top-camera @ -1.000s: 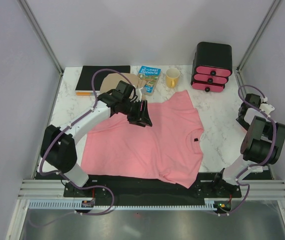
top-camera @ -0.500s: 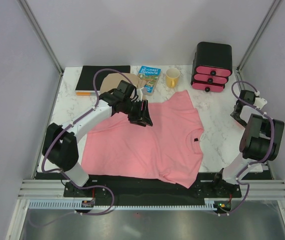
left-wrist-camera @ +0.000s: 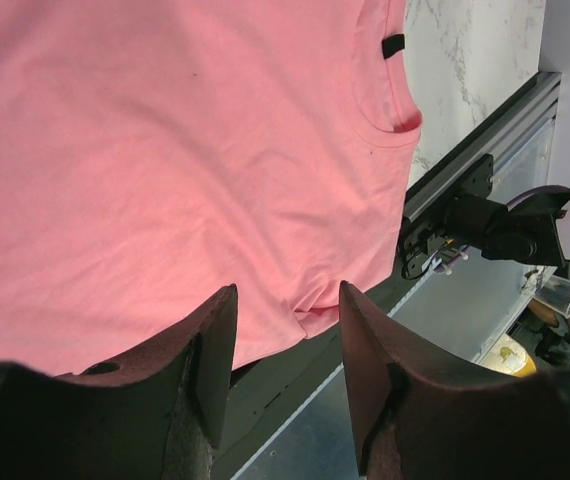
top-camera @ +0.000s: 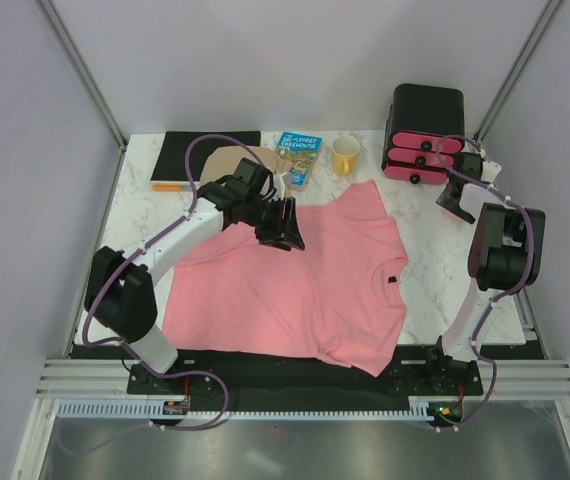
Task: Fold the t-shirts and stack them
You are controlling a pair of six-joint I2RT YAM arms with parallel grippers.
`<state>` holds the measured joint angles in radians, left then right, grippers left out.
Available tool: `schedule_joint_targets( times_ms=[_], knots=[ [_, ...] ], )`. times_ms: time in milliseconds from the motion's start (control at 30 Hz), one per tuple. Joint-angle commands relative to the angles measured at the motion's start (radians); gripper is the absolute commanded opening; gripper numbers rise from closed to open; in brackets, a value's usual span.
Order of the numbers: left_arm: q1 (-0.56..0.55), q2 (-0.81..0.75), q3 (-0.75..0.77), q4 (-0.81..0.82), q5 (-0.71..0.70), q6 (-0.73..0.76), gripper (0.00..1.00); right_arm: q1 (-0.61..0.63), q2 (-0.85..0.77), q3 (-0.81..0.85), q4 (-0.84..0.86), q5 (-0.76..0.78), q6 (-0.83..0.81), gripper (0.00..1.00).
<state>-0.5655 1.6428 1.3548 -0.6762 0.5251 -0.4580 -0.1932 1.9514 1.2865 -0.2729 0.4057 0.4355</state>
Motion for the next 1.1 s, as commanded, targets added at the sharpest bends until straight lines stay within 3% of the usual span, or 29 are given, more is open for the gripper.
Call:
schedule_joint_targets(
  times_ms=[0,167,233,300,367,467,567,600,800,900,1067],
  knots=[
    [-0.005,-0.021,0.027,-0.01,-0.022,0.032,0.52,0.0,0.113,0.117,-0.049,-0.079,-0.009,0.02],
    [-0.005,-0.032,0.021,-0.011,-0.05,0.022,0.52,0.012,0.216,0.275,-0.097,-0.077,-0.032,0.03],
    [-0.004,-0.037,0.017,-0.011,-0.063,0.019,0.52,0.017,0.234,0.319,-0.13,-0.077,-0.038,0.09],
    [-0.002,-0.04,0.017,-0.011,-0.086,0.013,0.52,0.024,0.225,0.321,-0.137,-0.08,-0.037,0.25],
    [-0.001,-0.043,0.021,-0.011,-0.099,0.004,0.52,0.029,0.201,0.301,-0.134,-0.082,-0.029,0.27],
    [0.004,-0.043,0.035,-0.011,-0.117,-0.004,0.55,0.04,0.169,0.271,-0.132,-0.09,-0.024,0.45],
    [0.012,-0.044,0.052,-0.011,-0.131,-0.008,0.56,0.049,0.133,0.237,-0.132,-0.085,-0.015,0.46],
    [0.015,-0.047,0.055,-0.011,-0.132,-0.01,0.56,0.049,0.127,0.231,-0.131,-0.087,-0.012,0.53],
    [0.019,-0.086,0.04,-0.013,-0.137,-0.007,0.57,0.051,0.115,0.264,-0.183,-0.055,-0.029,0.59],
    [0.024,-0.106,0.017,-0.013,-0.145,-0.008,0.57,0.051,0.103,0.277,-0.187,-0.054,-0.044,0.78],
    [0.029,-0.144,-0.02,-0.016,-0.157,-0.01,0.57,0.049,0.104,0.284,-0.184,-0.048,-0.05,0.8]
  ],
)
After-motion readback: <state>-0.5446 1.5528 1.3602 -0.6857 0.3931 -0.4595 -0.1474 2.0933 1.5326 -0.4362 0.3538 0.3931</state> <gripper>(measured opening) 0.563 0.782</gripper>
